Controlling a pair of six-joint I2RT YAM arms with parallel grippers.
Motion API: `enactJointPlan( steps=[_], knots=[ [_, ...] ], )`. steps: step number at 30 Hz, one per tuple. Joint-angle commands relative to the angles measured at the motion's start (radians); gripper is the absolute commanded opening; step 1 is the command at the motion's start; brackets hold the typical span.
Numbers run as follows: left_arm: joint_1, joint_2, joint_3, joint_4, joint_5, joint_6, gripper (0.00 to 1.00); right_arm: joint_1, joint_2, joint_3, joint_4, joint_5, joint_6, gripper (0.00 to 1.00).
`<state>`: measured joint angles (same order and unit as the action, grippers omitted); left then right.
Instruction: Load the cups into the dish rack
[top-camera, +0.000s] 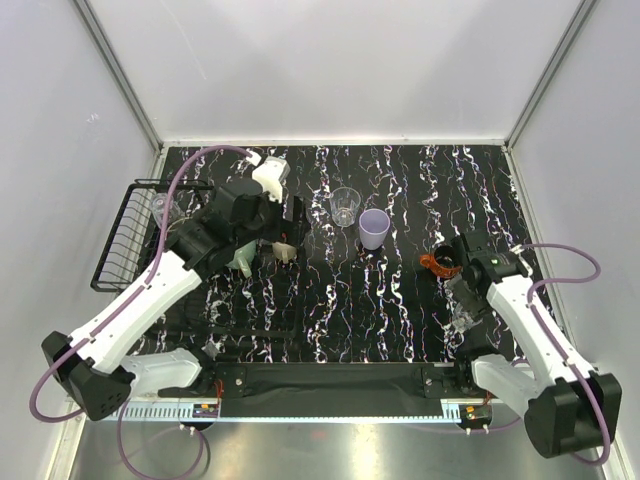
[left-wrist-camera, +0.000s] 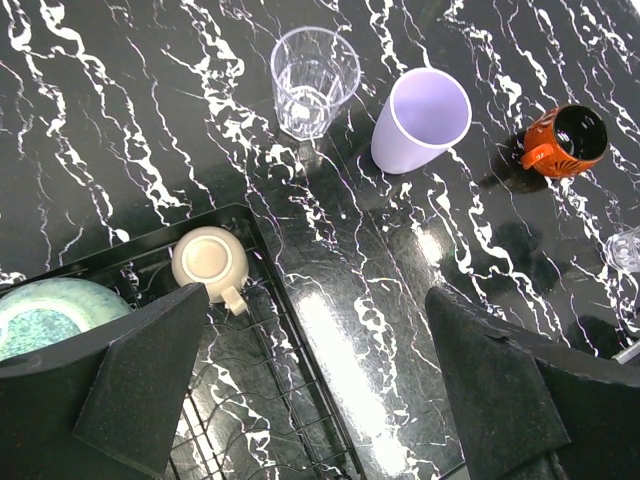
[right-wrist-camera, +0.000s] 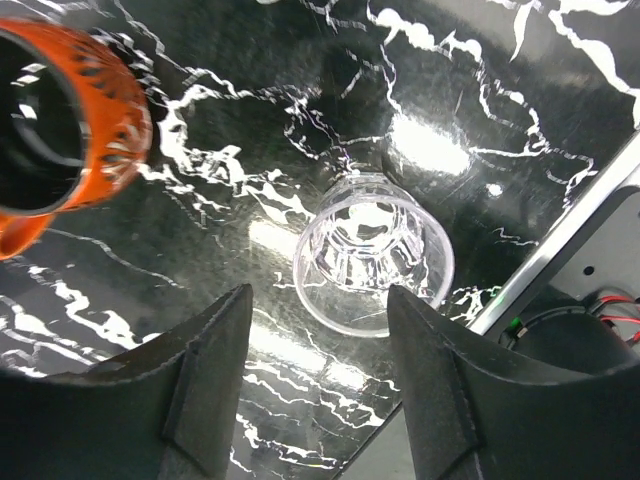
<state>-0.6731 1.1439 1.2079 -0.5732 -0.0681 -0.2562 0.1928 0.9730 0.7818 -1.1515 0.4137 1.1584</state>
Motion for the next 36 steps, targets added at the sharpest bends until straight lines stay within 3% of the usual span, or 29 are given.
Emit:
enactJointPlan(
  steps=[1,8,19,23,26,32,36],
  knots=[
    [-0.003,0.020,0.005,0.045,0.039,-0.006,0.96,-0.007,0.033,-0.024,0.059,0.003,0.050,0.62],
    [-0.003,0.017,0.007,0.038,0.022,0.000,0.96,-0.030,0.055,-0.079,0.111,0.034,0.041,0.56],
    [-0.003,0.027,0.007,0.038,0.037,-0.003,0.96,-0.056,0.032,-0.101,0.131,0.030,0.032,0.37],
    [-0.003,0.039,0.009,0.038,0.047,-0.006,0.97,-0.065,0.023,-0.099,0.118,0.036,0.029,0.10],
    [-0.003,0.048,0.010,0.035,0.054,-0.008,0.97,-0.067,0.032,-0.092,0.115,0.025,0.026,0.00],
    [-0.008,0.063,0.005,0.041,0.062,-0.011,0.97,-0.067,-0.040,-0.024,0.072,0.030,-0.020,0.00],
    [-0.009,0.063,-0.001,0.056,0.135,-0.018,0.98,-0.069,-0.137,0.082,0.067,-0.045,-0.198,0.00]
  ],
)
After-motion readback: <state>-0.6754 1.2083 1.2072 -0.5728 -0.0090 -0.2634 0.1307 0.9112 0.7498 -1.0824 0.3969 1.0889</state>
